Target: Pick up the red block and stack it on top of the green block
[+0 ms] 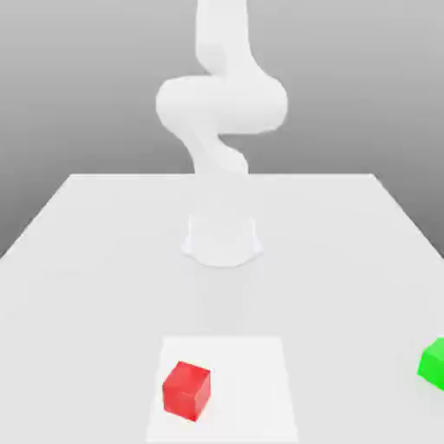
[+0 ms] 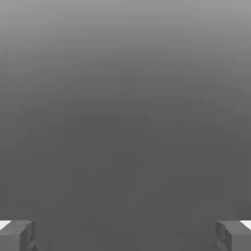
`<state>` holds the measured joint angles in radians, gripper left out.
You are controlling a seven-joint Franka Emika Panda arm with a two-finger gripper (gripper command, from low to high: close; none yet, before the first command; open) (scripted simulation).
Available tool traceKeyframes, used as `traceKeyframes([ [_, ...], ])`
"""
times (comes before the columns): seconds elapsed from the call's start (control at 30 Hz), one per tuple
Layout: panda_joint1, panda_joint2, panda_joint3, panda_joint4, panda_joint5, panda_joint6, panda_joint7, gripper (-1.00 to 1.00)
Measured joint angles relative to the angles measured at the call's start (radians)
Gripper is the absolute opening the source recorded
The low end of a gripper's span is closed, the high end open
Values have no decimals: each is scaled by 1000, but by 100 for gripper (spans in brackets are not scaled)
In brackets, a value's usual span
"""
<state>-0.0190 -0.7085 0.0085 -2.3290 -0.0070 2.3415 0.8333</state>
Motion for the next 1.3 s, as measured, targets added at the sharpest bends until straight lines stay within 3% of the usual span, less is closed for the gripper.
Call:
traceKeyframes([
  [0.73,-114,803,13,-257,-8,370,251,0],
  [0.9,-110,984,8,-246,-7,510,262,0],
  [0.93,-109,1019,6,-241,-9,540,263,-100],
  [1.17,-112,1028,8,-240,-13,548,266,-100],
  [1.3,-117,909,15,-258,-6,447,261,-100],
])
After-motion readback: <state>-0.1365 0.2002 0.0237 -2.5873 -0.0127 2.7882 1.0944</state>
